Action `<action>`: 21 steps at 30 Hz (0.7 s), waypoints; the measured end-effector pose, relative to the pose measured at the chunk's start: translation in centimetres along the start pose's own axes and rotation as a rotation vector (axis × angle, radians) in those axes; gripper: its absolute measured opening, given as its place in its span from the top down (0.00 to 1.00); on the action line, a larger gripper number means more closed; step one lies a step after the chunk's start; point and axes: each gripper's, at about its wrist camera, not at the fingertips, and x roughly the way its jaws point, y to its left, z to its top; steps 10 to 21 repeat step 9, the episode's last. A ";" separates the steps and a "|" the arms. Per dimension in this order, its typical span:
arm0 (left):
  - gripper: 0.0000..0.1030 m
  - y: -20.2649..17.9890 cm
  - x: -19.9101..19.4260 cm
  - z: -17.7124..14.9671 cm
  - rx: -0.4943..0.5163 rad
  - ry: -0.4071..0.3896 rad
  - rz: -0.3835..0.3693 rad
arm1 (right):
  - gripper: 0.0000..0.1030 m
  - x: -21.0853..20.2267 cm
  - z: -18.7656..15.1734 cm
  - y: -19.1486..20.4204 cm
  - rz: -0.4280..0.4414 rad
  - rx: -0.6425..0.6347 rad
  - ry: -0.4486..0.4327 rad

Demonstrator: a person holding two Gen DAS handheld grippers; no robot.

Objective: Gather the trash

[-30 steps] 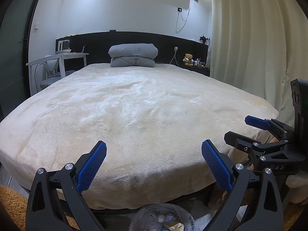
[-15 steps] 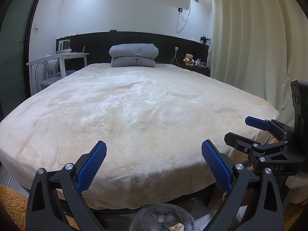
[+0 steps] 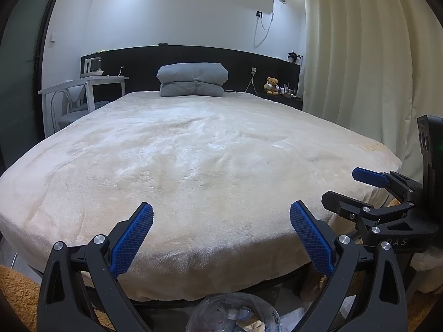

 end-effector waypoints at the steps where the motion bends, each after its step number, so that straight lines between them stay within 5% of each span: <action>1: 0.06 0.0 -0.1 0.0 -0.001 -0.002 0.001 | 0.05 0.0 -0.1 0.0 -0.001 0.000 0.001; 21: 0.06 0.0 -0.1 0.0 0.000 0.001 0.008 | 0.05 0.0 0.0 0.0 0.000 -0.001 0.001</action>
